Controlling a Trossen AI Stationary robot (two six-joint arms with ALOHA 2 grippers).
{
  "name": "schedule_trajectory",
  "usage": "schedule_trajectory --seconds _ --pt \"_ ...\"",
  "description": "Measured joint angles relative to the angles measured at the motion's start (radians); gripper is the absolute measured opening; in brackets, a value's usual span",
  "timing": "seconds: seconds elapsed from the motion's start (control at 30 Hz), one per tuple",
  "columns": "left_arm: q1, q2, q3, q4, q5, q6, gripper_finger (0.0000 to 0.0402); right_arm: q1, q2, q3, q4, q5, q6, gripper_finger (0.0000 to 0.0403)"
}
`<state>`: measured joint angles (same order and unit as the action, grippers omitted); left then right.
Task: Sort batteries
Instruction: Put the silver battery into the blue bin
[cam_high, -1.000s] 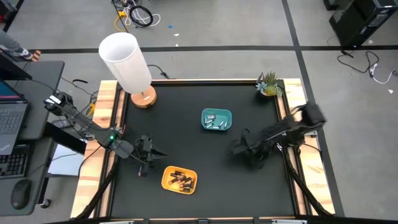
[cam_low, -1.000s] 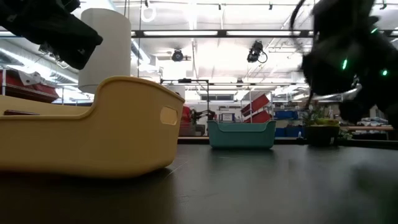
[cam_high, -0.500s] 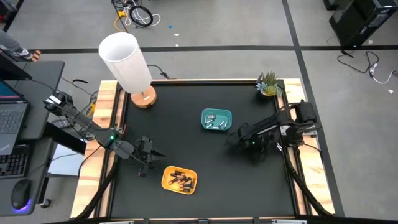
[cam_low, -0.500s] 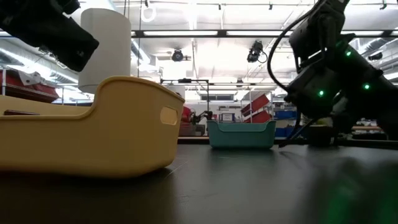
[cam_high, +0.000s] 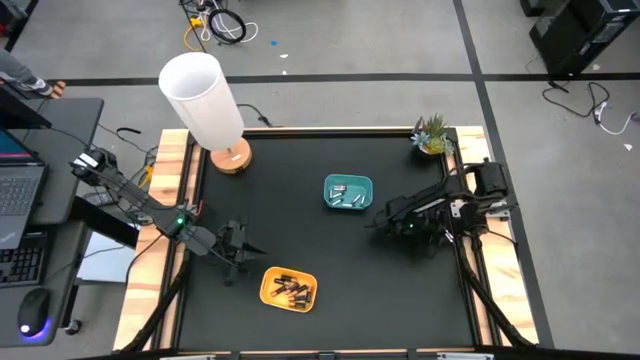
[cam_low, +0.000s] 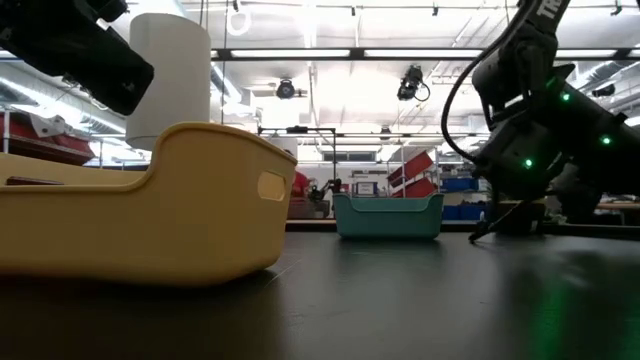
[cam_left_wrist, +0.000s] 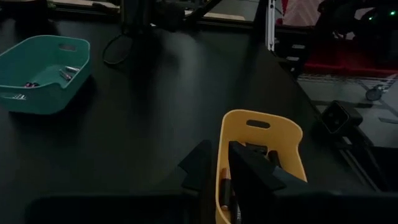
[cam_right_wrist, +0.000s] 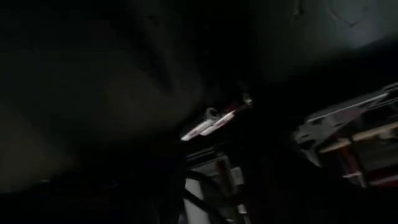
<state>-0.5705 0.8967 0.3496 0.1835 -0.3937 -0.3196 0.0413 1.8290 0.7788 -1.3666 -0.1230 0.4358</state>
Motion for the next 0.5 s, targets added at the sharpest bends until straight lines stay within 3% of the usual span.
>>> schedule_trajectory --seconds 0.3,0.5 --pt "0.0 0.0 0.0 -0.006 0.034 0.001 0.007 0.009 0.09 -0.003 0.01 0.07 -0.146 0.0217" --pt "0.0 0.0 0.0 -0.021 0.048 -0.001 0.007 0.007 0.158 0.0 0.033 -0.021 -0.171 0.0236"
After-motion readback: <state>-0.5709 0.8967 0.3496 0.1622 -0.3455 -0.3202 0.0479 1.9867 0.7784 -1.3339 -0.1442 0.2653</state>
